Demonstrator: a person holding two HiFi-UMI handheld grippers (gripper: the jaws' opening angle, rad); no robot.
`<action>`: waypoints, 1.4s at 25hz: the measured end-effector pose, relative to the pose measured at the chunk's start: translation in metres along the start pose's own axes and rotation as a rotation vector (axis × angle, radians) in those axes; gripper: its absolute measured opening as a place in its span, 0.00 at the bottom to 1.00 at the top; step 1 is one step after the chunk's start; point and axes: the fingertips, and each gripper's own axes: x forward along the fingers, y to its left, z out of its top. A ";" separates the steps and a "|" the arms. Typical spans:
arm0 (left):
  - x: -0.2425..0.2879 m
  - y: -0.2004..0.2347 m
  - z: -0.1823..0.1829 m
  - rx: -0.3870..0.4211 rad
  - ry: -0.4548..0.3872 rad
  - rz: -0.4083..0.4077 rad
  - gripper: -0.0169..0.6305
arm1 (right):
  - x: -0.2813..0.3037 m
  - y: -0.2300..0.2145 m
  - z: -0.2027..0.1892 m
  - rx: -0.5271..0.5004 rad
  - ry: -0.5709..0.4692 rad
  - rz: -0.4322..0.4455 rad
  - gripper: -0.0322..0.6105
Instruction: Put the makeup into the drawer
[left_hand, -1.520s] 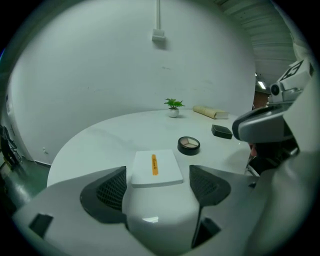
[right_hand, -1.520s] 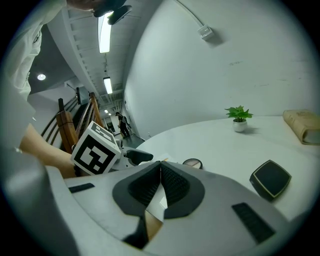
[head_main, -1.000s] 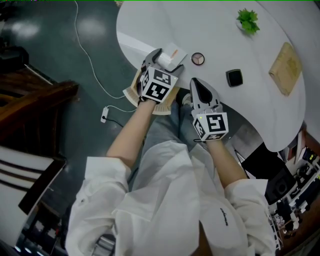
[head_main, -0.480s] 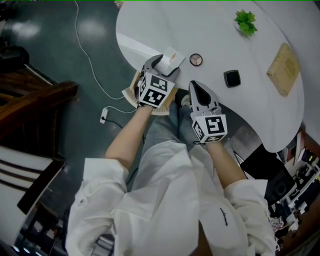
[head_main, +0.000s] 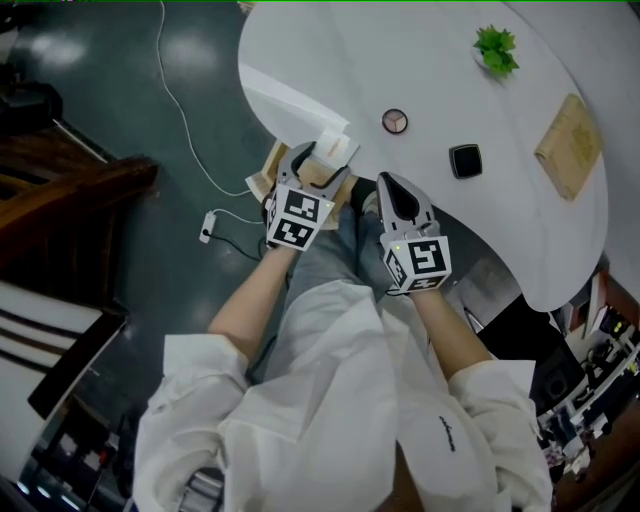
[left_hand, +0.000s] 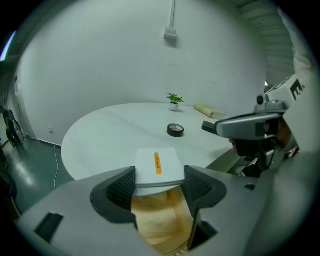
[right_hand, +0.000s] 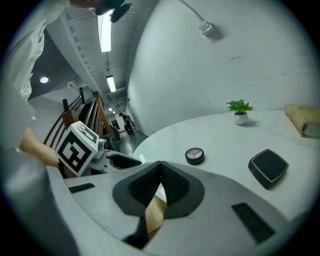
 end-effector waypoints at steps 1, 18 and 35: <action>-0.005 -0.002 -0.003 -0.005 -0.002 0.002 0.52 | 0.000 0.002 -0.002 -0.001 0.004 0.006 0.08; -0.064 -0.006 -0.065 -0.031 0.036 0.038 0.52 | 0.010 0.074 -0.069 -0.015 0.149 0.164 0.08; -0.024 -0.006 -0.099 0.088 0.142 -0.042 0.52 | 0.049 0.054 -0.123 0.004 0.237 0.107 0.08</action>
